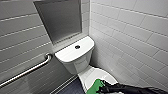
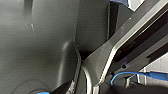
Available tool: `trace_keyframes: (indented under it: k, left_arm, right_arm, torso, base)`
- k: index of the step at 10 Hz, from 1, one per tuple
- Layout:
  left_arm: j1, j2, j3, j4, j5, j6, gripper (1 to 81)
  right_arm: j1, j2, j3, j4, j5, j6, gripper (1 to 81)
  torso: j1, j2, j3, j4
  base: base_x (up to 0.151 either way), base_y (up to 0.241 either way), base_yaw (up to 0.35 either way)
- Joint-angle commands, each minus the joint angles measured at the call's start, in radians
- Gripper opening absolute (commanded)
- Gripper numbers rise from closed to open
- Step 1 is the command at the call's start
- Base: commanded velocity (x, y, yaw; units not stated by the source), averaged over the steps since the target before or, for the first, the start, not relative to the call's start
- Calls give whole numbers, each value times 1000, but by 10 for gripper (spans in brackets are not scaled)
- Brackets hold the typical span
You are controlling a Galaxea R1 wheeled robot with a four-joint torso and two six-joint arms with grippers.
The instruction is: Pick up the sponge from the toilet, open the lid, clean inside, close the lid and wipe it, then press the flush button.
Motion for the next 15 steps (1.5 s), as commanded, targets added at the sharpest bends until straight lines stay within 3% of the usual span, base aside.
trace_keyframes:
  k: [1,7,13,15]
  left_arm:
    - [8,-17,21,9,74,7,811]
    - [8,-34,25,9,71,7,811]
    - [5,-64,53,9,71,9,811]
    - [-4,-91,97,9,71,9,811]
  right_arm:
    - [29,-141,142,-14,-31,10,10]
    - [-112,-466,378,-13,105,29,10]
    - [-426,-698,460,-19,341,23,10]
    - [-570,-709,471,-19,444,21,10]
  torso:
    - [0,0,0,0]
    - [0,0,0,0]
    - [0,0,0,0]
    - [0,0,0,0]
  base:
    - [0,0,0]
    - [0,0,0]
    - [0,0,0]
    - [0,0,0]
